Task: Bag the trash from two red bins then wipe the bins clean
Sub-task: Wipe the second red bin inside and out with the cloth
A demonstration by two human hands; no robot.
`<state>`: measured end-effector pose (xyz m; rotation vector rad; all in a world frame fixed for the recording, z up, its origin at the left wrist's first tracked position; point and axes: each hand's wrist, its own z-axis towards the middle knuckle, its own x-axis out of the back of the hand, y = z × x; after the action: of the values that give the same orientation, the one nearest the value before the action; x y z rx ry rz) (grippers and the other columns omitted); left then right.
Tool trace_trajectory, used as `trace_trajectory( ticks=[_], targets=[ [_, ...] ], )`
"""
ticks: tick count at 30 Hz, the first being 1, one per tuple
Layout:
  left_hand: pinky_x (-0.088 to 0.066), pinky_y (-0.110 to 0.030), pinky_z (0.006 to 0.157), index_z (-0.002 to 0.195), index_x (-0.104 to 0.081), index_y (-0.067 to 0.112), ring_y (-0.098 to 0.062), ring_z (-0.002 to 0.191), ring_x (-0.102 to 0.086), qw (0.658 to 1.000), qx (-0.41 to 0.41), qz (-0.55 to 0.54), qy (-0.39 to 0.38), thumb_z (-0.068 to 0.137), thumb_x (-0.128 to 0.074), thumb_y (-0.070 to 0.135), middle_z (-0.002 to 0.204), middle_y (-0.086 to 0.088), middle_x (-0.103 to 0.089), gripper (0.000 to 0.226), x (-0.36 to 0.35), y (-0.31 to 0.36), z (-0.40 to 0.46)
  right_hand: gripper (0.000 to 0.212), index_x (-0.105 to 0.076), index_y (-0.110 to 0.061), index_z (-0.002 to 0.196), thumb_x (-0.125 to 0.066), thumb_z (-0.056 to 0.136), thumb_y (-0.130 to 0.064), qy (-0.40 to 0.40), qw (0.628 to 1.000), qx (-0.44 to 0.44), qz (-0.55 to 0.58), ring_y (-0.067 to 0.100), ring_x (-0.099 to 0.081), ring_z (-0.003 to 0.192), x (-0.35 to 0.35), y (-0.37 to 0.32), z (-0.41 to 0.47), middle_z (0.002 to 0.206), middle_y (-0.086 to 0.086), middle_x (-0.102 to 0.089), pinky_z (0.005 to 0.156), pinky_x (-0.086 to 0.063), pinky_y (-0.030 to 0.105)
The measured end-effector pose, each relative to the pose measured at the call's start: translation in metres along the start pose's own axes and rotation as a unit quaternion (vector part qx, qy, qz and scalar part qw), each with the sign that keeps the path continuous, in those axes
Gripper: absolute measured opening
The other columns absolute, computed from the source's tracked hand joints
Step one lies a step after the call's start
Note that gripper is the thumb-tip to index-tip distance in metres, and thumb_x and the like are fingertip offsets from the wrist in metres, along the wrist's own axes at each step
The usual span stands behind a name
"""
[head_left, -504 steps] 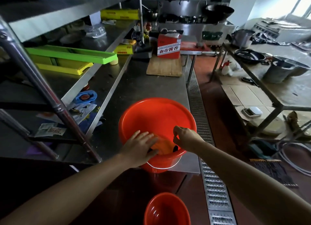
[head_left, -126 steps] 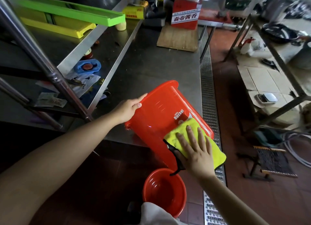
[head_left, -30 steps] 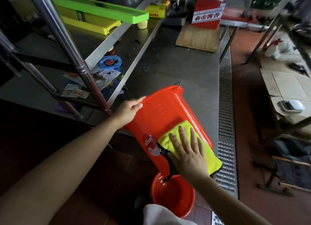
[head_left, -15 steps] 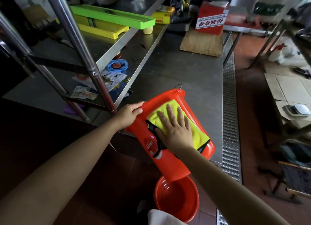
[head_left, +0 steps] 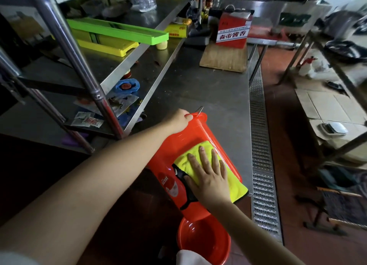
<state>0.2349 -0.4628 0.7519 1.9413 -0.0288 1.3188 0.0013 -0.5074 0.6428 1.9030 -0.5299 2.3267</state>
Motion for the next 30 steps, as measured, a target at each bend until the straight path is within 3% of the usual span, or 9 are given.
trace_trajectory(
  ticks=[5, 11, 13, 15, 20, 23, 27, 30],
  targets=[
    [-0.041, -0.021, 0.092, 0.131, -0.062, 0.015, -0.014, 0.113, -0.060, 0.995, -0.019, -0.102, 0.012, 0.098, -0.055, 0.035, 0.126, -0.003, -0.065, 0.039, -0.006, -0.007, 0.001, 0.069, -0.010, -0.049, 0.156, -0.022, 0.095, -0.077, 0.003, 1.000, -0.026, 0.006, 0.031, 0.009, 0.154, 0.006, 0.000, 0.021, 0.168, -0.009, 0.003, 0.116, -0.020, 0.061],
    [-0.036, -0.027, 0.110, 0.138, -0.055, 0.014, -0.011, 0.129, -0.049, 0.982, -0.078, -0.166, -0.036, 0.099, -0.056, 0.031, 0.140, -0.001, -0.056, 0.042, -0.008, -0.005, -0.001, 0.070, -0.007, -0.042, 0.158, -0.028, 0.098, -0.070, 0.001, 1.000, -0.024, -0.002, 0.026, 0.023, 0.152, 0.023, -0.004, 0.083, 0.168, -0.007, 0.010, 0.123, -0.007, 0.055],
    [-0.034, -0.019, 0.105, 0.138, -0.055, 0.014, -0.010, 0.129, -0.048, 0.982, -0.073, -0.169, -0.036, 0.099, -0.056, 0.029, 0.141, -0.001, -0.055, 0.041, -0.007, -0.011, 0.000, 0.071, -0.004, -0.042, 0.159, -0.025, 0.097, -0.071, -0.019, 1.000, -0.012, -0.003, 0.025, 0.024, 0.151, 0.025, -0.008, 0.096, 0.167, -0.008, 0.012, 0.123, -0.006, 0.055],
    [-0.035, -0.019, 0.102, 0.138, -0.055, 0.015, -0.013, 0.129, -0.049, 0.989, -0.065, -0.126, -0.029, 0.099, -0.055, 0.030, 0.140, -0.001, -0.055, 0.041, -0.002, -0.022, 0.003, 0.073, -0.002, -0.044, 0.158, -0.022, 0.095, -0.075, -0.033, 0.999, 0.001, -0.005, 0.024, 0.023, 0.152, 0.025, -0.005, 0.098, 0.167, -0.010, 0.013, 0.123, -0.008, 0.053],
    [-0.034, -0.019, 0.089, 0.131, -0.062, 0.015, -0.019, 0.116, -0.055, 0.998, -0.068, 0.002, -0.016, 0.097, -0.059, 0.033, 0.120, -0.002, -0.057, 0.039, 0.009, -0.037, 0.016, 0.074, -0.016, -0.050, 0.154, -0.029, 0.088, -0.080, -0.009, 0.996, -0.067, 0.058, 0.021, -0.001, 0.155, 0.033, 0.033, 0.109, 0.167, -0.013, -0.007, 0.120, -0.021, 0.049],
    [-0.035, -0.023, 0.093, 0.131, -0.062, 0.022, -0.023, 0.122, -0.055, 0.998, -0.048, 0.023, -0.024, 0.094, -0.061, 0.038, 0.131, -0.002, -0.060, 0.040, 0.013, -0.043, 0.017, 0.070, -0.024, -0.052, 0.151, -0.041, 0.088, -0.077, -0.029, 0.987, -0.078, 0.138, 0.017, -0.010, 0.154, 0.035, 0.060, 0.133, 0.166, -0.015, -0.015, 0.118, -0.025, 0.048],
    [-0.037, -0.023, 0.090, 0.127, -0.063, 0.031, -0.020, 0.121, -0.057, 0.998, -0.033, 0.038, -0.034, 0.090, -0.065, 0.042, 0.131, 0.002, -0.063, 0.038, 0.018, -0.046, 0.015, 0.067, -0.039, -0.035, 0.152, -0.056, 0.093, -0.061, -0.056, 0.940, -0.176, 0.287, 0.018, -0.028, 0.149, 0.042, 0.091, 0.158, 0.163, -0.008, -0.027, 0.118, -0.026, 0.034],
    [-0.039, -0.017, 0.073, 0.116, -0.069, 0.035, -0.010, 0.098, -0.064, 0.999, -0.030, 0.032, -0.020, 0.085, -0.070, 0.044, 0.112, 0.010, -0.071, 0.032, 0.024, -0.047, 0.014, 0.066, -0.036, -0.039, 0.152, -0.046, 0.093, -0.068, -0.044, 0.968, -0.144, 0.199, 0.020, -0.019, 0.152, 0.039, 0.069, 0.147, 0.165, -0.008, -0.021, 0.116, -0.028, 0.048]
  ],
)
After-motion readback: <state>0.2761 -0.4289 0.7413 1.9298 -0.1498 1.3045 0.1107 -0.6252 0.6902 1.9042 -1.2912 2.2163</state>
